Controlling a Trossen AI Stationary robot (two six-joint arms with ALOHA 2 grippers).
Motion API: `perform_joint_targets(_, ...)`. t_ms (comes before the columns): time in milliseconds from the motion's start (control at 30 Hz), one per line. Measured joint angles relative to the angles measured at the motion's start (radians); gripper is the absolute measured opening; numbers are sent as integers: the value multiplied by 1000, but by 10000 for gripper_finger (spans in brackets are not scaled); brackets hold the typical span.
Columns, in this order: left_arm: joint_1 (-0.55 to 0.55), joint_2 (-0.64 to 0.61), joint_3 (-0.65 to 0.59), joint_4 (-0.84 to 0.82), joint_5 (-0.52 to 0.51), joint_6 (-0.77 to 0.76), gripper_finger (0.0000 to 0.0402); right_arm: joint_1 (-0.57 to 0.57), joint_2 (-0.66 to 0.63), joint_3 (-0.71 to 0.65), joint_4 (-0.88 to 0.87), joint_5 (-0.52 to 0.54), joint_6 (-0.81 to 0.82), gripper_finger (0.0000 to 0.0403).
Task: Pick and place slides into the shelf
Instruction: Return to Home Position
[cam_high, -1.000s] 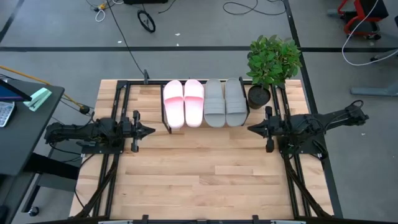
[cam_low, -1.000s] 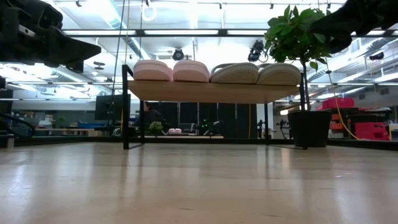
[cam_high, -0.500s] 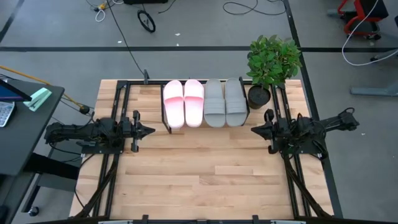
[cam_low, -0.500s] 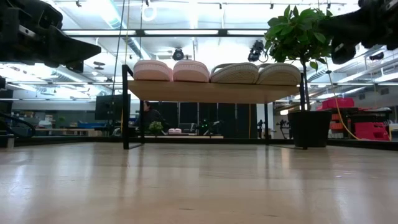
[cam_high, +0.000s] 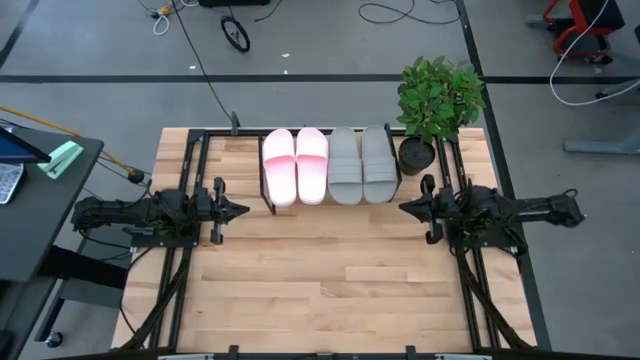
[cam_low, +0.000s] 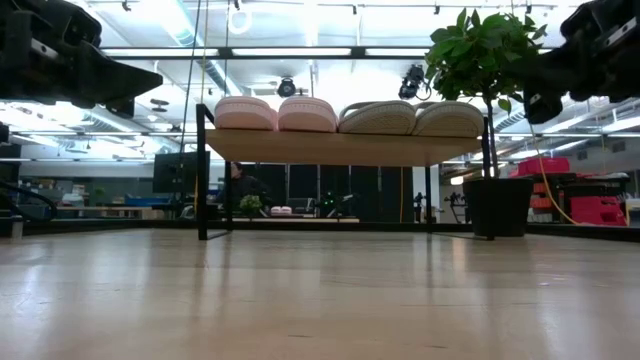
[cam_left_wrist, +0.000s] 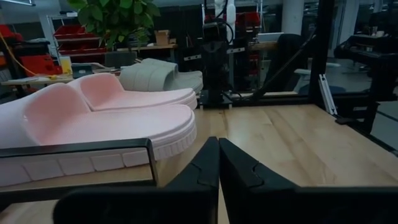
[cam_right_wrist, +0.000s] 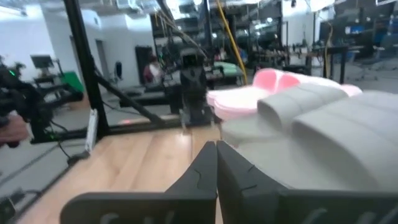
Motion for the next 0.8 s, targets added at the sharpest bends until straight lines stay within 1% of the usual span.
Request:
perform_joint_targets(133, 0, 0, 0, 0, 0, -11, 24, -23, 0, 0, -12, -8, -5, 0)
perform_joint_targets(233, 0, 0, 0, 0, 0, -11, 28, -32, 0, 0, -16, -27, -8, 0)
perform_joint_targets(400, 0, 0, 0, -2, 0, -11, 20, -46, 0, 0, -62, -70, 0, 0)
perform_joint_targets(600, 0, 0, 0, -10, 0, -11, 6, -67, 0, 0, -91, -72, 0, 0)
perform_joint_targets(700, 0, 0, 0, -12, 13, -11, 6, -76, 0, -6, -94, -75, 3, 0)
perform_joint_targets(800, 0, 0, 0, -13, 21, -11, 15, -76, 1, -21, -107, -79, 25, 0)
